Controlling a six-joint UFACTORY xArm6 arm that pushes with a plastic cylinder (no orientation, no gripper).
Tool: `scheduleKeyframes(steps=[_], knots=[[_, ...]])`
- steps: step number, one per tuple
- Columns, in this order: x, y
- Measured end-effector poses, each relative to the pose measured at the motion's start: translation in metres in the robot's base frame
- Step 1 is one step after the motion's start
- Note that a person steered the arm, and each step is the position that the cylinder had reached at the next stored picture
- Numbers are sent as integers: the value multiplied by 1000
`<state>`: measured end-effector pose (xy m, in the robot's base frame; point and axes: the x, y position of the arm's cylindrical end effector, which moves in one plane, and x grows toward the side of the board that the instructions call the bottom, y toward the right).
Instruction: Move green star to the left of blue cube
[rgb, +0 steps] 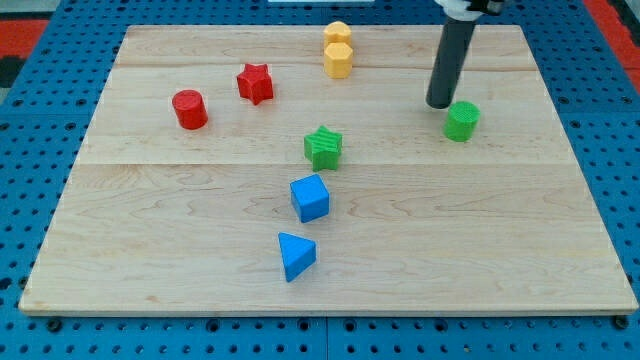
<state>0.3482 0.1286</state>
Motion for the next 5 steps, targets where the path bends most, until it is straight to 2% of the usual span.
scheduleKeyframes(steps=[1,2,3,4,5], knots=[[31,-59],[57,-83],[87,-158],[93,-198],[72,-227]])
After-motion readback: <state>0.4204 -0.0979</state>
